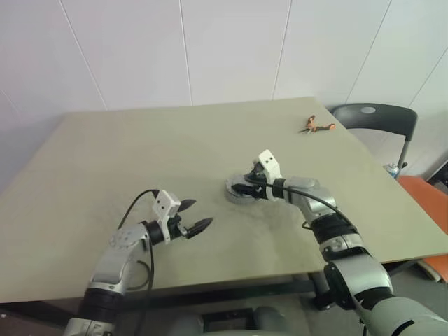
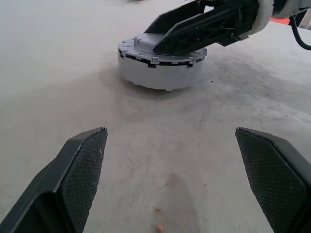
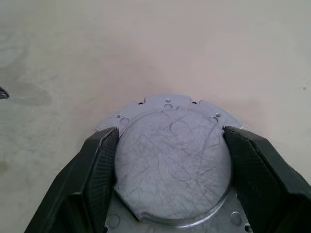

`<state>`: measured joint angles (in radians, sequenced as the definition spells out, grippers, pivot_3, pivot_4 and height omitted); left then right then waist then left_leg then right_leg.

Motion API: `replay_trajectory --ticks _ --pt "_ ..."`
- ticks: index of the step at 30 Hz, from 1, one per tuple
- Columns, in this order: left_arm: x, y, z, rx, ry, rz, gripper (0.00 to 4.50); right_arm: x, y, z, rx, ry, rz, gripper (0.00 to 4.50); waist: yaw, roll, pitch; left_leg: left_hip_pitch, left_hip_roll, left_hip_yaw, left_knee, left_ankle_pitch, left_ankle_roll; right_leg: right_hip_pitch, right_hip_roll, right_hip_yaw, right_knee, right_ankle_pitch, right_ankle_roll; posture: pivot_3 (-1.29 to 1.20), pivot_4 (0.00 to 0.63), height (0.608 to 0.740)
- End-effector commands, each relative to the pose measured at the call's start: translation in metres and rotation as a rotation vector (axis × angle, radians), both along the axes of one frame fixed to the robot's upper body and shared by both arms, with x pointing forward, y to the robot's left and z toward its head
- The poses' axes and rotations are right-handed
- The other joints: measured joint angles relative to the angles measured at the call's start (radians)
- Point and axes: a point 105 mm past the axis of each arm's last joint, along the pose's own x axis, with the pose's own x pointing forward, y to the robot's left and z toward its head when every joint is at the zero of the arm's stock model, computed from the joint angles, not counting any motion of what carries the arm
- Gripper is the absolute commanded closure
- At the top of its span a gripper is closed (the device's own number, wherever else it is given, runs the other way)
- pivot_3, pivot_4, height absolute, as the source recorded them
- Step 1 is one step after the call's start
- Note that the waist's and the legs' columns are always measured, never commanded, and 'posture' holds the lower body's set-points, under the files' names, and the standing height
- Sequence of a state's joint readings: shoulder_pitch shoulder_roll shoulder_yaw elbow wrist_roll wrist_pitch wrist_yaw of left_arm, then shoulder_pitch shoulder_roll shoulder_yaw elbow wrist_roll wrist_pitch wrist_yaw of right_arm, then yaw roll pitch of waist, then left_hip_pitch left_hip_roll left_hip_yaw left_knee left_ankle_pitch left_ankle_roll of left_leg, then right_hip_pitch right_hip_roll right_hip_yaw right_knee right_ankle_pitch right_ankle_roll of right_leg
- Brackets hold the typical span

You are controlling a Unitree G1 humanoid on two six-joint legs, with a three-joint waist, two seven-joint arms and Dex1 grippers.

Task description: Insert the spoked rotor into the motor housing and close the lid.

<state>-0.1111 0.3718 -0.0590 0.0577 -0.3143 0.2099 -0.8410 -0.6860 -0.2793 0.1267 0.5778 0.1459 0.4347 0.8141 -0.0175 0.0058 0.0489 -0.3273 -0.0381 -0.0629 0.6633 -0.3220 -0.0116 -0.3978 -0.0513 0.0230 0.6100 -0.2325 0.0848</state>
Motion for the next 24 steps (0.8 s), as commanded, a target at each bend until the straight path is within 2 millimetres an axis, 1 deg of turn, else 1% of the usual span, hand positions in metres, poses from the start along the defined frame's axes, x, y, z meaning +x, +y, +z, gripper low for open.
replay_trajectory --ticks 1,2,3,4,5,6,7,9,11,14,18,24 --pt "0.004 0.0 0.008 0.006 -0.04 -0.008 0.0 -0.014 0.011 0.014 0.09 -0.044 0.082 1.45 0.0 0.0 0.0 -0.006 0.0 0.0 0.0 0.001 0.002 -0.002 0.0 0.0 0.0 0.0 0.0 0.0 0.0 0.74" --pt "0.004 0.0 0.008 0.007 -0.04 -0.008 0.0 -0.013 0.011 0.019 0.103 -0.078 0.077 1.45 0.0 0.0 0.0 -0.014 0.0 0.0 0.0 0.002 0.003 -0.012 0.002 0.0 0.001 0.001 0.002 0.0 0.0 0.74" --pt "0.004 0.0 0.008 0.007 -0.04 -0.008 0.0 -0.012 0.01 0.022 0.11 -0.1 0.072 1.45 -0.001 0.0 0.0 -0.017 0.0 0.0 -0.001 0.003 0.002 -0.015 0.002 0.0 0.002 0.004 0.003 0.0 0.0 0.74" --pt "0.004 0.0 0.008 0.007 -0.04 -0.009 0.0 -0.01 0.01 0.025 0.117 -0.13 0.062 1.45 -0.001 0.0 0.0 -0.02 0.0 0.001 -0.002 0.002 0.002 -0.019 0.002 0.001 0.002 0.005 0.001 0.0 0.0 0.74" --pt "0.004 0.0 0.008 0.007 -0.04 -0.009 0.0 -0.009 0.009 0.03 0.128 -0.163 0.053 1.45 -0.001 0.0 0.0 -0.027 0.0 0.001 -0.003 0.003 0.002 -0.028 0.002 0.002 0.004 0.006 0.0 0.0 0.0 0.74" --pt "0.004 0.0 0.007 0.008 -0.04 -0.009 0.0 -0.008 0.008 0.033 0.135 -0.184 0.048 1.45 -0.001 0.0 0.0 -0.031 0.0 0.001 -0.003 0.003 0.001 -0.033 0.002 0.002 0.004 0.006 0.0 0.0 0.0 0.74" --pt "0.004 0.0 0.007 0.008 -0.04 -0.01 0.0 -0.006 0.008 0.037 0.142 -0.21 0.04 1.45 -0.001 0.0 0.0 -0.032 0.0 0.001 -0.006 0.005 -0.001 -0.035 0.001 0.002 0.004 0.007 -0.001 0.0 0.0 0.74" --pt "0.005 0.0 0.007 0.009 -0.039 -0.009 0.0 -0.003 0.006 0.042 0.143 -0.253 0.021 1.45 0.001 0.0 0.0 -0.031 -0.001 0.002 -0.012 0.007 -0.005 -0.036 0.0 0.003 0.002 0.008 -0.003 0.0 0.0 0.74" --pt "0.005 0.001 0.006 0.009 -0.039 -0.009 0.0 0.0 0.004 0.046 0.142 -0.276 0.004 1.45 0.005 0.001 0.001 -0.03 -0.001 0.002 -0.013 0.007 -0.006 -0.036 0.001 0.003 0.002 0.009 -0.005 0.0 0.0 0.74" --pt "0.004 0.001 0.006 0.008 -0.038 -0.008 0.0 0.001 0.004 0.043 0.114 -0.273 0.007 1.45 0.008 0.001 0.001 -0.03 -0.001 0.001 -0.014 0.007 -0.006 -0.036 0.001 0.002 0.002 0.009 -0.005 0.0 0.0 0.74" --pt "0.005 0.001 0.005 0.008 -0.037 -0.008 0.0 -0.006 0.01 0.029 0.059 -0.223 0.066 1.45 0.006 0.001 0.002 -0.03 -0.001 0.002 -0.014 0.007 -0.005 -0.036 0.001 0.002 0.001 0.009 -0.005 0.0 0.0 0.74" --pt "0.005 0.001 0.005 0.007 -0.036 -0.008 0.0 -0.012 0.013 0.031 0.077 -0.171 0.113 1.45 0.006 0.001 0.002 -0.028 -0.001 0.002 -0.013 0.007 -0.005 -0.034 0.001 0.002 0.002 0.009 -0.005 0.0 0.0 0.74"
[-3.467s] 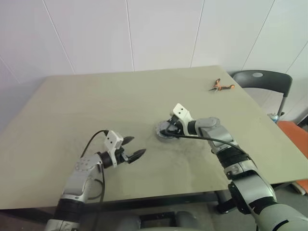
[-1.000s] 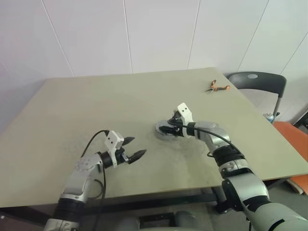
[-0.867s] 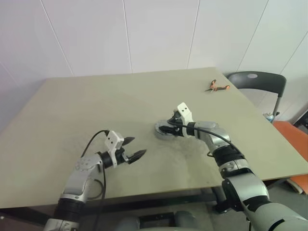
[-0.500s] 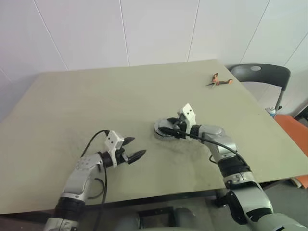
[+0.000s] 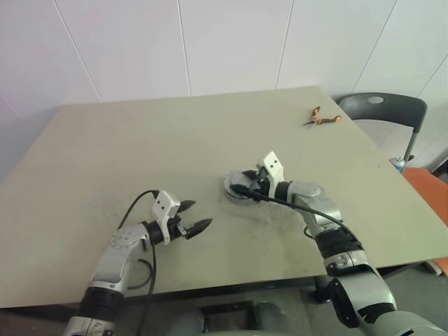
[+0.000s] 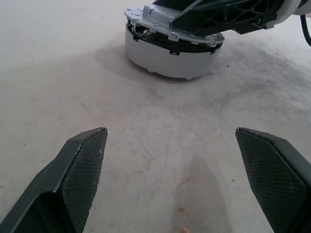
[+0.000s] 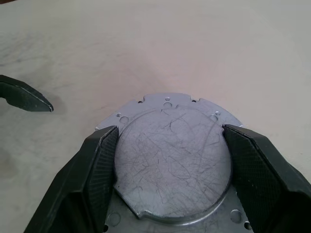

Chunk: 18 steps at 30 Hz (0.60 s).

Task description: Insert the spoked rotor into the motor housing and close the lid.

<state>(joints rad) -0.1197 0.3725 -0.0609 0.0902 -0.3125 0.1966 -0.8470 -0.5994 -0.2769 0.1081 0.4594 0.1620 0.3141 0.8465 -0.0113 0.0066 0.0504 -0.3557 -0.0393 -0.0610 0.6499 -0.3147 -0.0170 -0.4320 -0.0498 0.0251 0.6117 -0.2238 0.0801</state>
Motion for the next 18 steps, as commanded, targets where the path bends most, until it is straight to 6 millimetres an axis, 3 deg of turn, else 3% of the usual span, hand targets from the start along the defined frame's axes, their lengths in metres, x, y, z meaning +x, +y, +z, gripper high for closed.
replay_trajectory --ticks 1,6,11,18 --pt "0.003 0.0 0.009 0.004 -0.046 -0.01 0.0 0.0 0.008 0.02 0.012 -0.032 0.057 1.45 0.0 0.0 0.0 0.0 0.0 0.0 0.0 0.0 0.0 0.0 0.0 0.0 0.0 0.0 0.0 0.0 0.0 0.74" --pt "0.004 -0.001 0.009 0.003 -0.047 -0.01 0.0 0.004 0.006 0.023 -0.04 -0.058 0.048 1.45 0.0 0.0 0.0 0.0 0.0 0.0 0.0 0.0 0.0 0.0 0.0 0.0 0.0 0.0 0.0 0.0 0.0 0.74" --pt "0.003 -0.001 0.009 0.002 -0.048 -0.01 0.0 0.006 0.003 0.009 -0.204 -0.085 0.049 1.45 0.0 0.0 0.0 0.0 0.0 0.0 0.001 0.0 0.0 0.0 0.001 0.0 0.001 0.0 0.0 0.0 0.0 0.74" --pt "0.001 -0.002 0.008 -0.001 -0.045 -0.009 0.0 0.008 0.006 0.011 -0.191 -0.094 0.033 1.45 0.0 0.0 0.0 0.002 0.0 0.0 0.003 0.0 0.0 0.002 0.002 -0.001 0.002 0.001 -0.001 0.0 0.0 0.74"
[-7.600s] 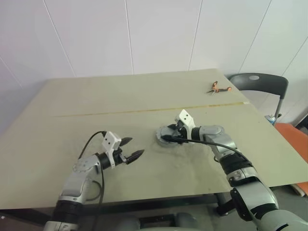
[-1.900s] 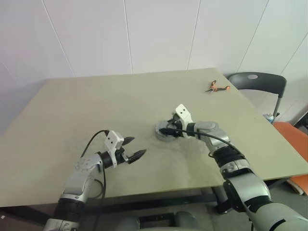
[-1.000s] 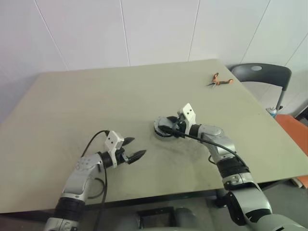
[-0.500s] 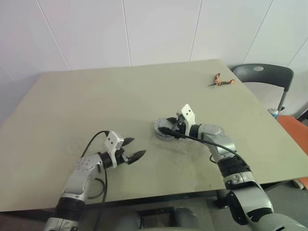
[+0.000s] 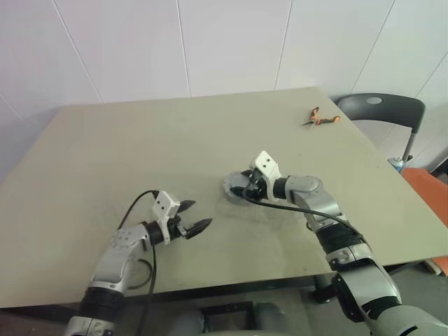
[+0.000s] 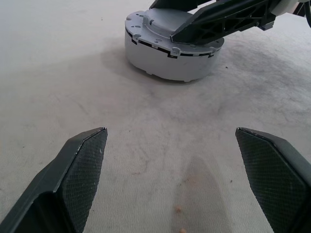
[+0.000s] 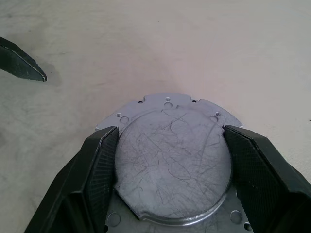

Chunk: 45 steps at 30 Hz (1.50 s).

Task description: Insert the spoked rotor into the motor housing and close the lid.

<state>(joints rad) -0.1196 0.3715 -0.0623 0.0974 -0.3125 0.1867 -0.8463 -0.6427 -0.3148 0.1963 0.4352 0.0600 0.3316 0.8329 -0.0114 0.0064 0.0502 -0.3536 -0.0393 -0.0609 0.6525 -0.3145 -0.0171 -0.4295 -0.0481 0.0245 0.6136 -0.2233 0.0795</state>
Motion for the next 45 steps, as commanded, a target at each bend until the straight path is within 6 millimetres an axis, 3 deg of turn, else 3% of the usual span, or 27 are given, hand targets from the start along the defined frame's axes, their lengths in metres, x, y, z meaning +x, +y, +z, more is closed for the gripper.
replay_trajectory --ticks 1,8,14,26,36,40,45 --pt "0.001 -0.002 0.009 0.0 -0.042 -0.01 0.0 0.004 0.002 0.009 -0.006 -0.042 -0.004 1.45 0.0 0.0 0.0 0.0 0.0 0.0 0.0 0.0 0.0 0.0 0.0 0.0 0.0 0.0 0.0 0.0 0.0 0.74" --pt "0.001 -0.002 0.008 -0.001 -0.041 -0.01 0.0 0.003 0.002 0.003 -0.014 -0.014 -0.016 1.45 -0.001 0.0 0.0 0.0 0.0 0.0 0.001 0.0 0.0 0.0 0.0 0.0 0.001 0.0 0.0 0.0 0.0 0.74" --pt "0.001 -0.002 0.009 0.0 -0.041 -0.009 0.0 -0.003 -0.01 -0.025 -0.13 0.095 -0.023 1.45 0.001 0.0 -0.002 0.004 0.0 0.0 0.001 0.0 0.0 0.004 0.001 0.0 0.001 0.001 -0.001 0.0 0.0 0.74" --pt "0.002 -0.001 0.01 0.003 -0.046 -0.011 0.0 0.01 -0.023 -0.027 -0.134 0.087 -0.132 1.45 0.001 -0.001 -0.002 0.018 0.0 0.0 0.004 0.0 0.0 0.021 0.001 -0.001 0.0 0.0 -0.001 0.0 0.0 0.74" --pt "0.005 -0.002 0.013 -0.002 -0.059 -0.011 0.0 0.002 -0.029 -0.053 -0.087 0.167 -0.136 1.45 0.001 -0.002 -0.003 0.022 0.0 -0.001 0.013 0.0 0.001 0.029 0.002 -0.001 0.001 -0.002 -0.004 0.0 0.0 0.74" --pt "0.023 -0.012 0.031 -0.016 -0.126 -0.022 0.0 -0.003 -0.028 -0.057 -0.08 0.189 -0.116 1.45 0.009 -0.003 -0.003 0.026 0.0 -0.001 0.013 0.0 0.001 0.033 0.002 -0.002 0.001 -0.002 -0.004 0.0 0.0 0.74" --pt "0.061 -0.018 0.064 0.008 -0.242 -0.017 0.0 -0.003 -0.024 -0.054 -0.069 0.189 -0.1 1.45 0.014 -0.004 -0.004 0.03 0.0 -0.001 0.013 0.0 0.001 0.036 0.003 -0.002 0.001 -0.004 0.0 0.0 0.0 0.74"
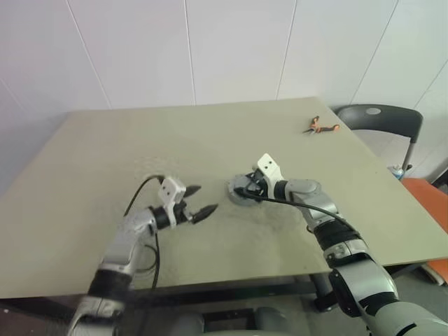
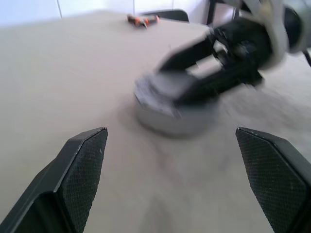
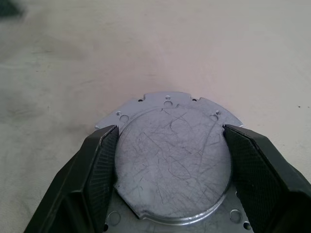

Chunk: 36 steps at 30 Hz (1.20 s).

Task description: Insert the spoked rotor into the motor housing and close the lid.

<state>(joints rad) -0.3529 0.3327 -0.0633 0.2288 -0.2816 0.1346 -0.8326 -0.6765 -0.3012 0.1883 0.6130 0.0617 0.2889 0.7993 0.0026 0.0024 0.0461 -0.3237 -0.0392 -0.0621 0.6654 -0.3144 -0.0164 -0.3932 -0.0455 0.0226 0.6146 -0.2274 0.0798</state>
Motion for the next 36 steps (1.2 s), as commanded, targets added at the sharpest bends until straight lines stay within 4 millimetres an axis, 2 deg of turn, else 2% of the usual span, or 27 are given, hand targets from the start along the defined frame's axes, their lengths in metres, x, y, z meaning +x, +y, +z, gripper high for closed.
replay_trajectory --ticks 1,3,6,10,17,21,27,36 --pt "0.023 -0.005 0.029 0.026 -0.108 -0.024 0.0 -0.011 -0.011 -0.03 -0.059 0.114 -0.021 1.45 0.0 0.0 0.0 0.001 0.0 0.0 0.0 0.0 0.0 0.0 0.0 0.0 0.0 0.0 0.0 0.0 0.0 0.74" --pt "0.035 -0.012 0.038 0.059 -0.137 -0.069 0.0 -0.011 -0.01 -0.03 -0.058 0.113 -0.019 1.45 -0.001 0.0 0.0 0.001 0.0 0.0 -0.001 0.0 0.0 0.0 0.0 0.0 0.0 0.002 0.0 0.0 0.0 0.74" --pt "0.048 -0.019 0.044 0.067 -0.14 -0.114 0.63 -0.01 -0.008 -0.029 -0.057 0.111 -0.018 1.45 -0.005 -0.001 0.0 0.001 0.0 0.001 -0.002 0.0 0.001 0.0 0.001 0.0 -0.001 0.003 -0.001 0.0 0.0 0.74" --pt "0.052 -0.031 0.04 0.082 -0.102 -0.213 1.98 -0.009 -0.007 -0.028 -0.055 0.103 -0.022 1.45 -0.013 -0.001 0.0 0.0 0.0 0.001 -0.002 -0.001 0.002 0.0 0.0 0.0 -0.001 0.003 0.001 0.0 0.0 0.74" --pt "0.06 -0.045 0.034 0.094 -0.076 -0.247 4.37 -0.011 -0.004 -0.027 -0.042 0.096 -0.027 1.45 -0.014 -0.001 0.0 -0.001 0.0 0.0 -0.002 -0.002 0.003 -0.001 0.0 0.0 -0.001 0.003 0.002 0.0 0.0 0.74" --pt "0.065 -0.058 0.035 0.109 -0.094 -0.242 4.45 -0.013 -0.003 -0.027 -0.039 0.096 -0.029 1.45 -0.014 -0.001 0.0 -0.002 0.0 0.0 -0.002 -0.002 0.003 -0.002 0.0 0.0 -0.001 0.003 0.003 0.0 0.0 0.74" --pt "0.06 -0.072 0.025 0.177 -0.072 -0.309 4.45 -0.014 -0.002 -0.026 -0.037 0.094 -0.033 1.45 -0.014 -0.001 0.0 -0.003 0.0 0.0 -0.002 -0.002 0.004 -0.003 0.0 0.0 -0.001 0.003 0.003 0.0 0.0 0.74" --pt "0.053 -0.072 -0.004 0.357 -0.046 -0.342 4.45 -0.014 -0.003 -0.026 -0.057 0.08 -0.042 1.45 -0.014 -0.001 0.0 -0.003 0.0 0.0 -0.002 -0.002 0.004 -0.004 0.0 0.0 -0.001 0.003 0.004 0.0 0.0 0.74"
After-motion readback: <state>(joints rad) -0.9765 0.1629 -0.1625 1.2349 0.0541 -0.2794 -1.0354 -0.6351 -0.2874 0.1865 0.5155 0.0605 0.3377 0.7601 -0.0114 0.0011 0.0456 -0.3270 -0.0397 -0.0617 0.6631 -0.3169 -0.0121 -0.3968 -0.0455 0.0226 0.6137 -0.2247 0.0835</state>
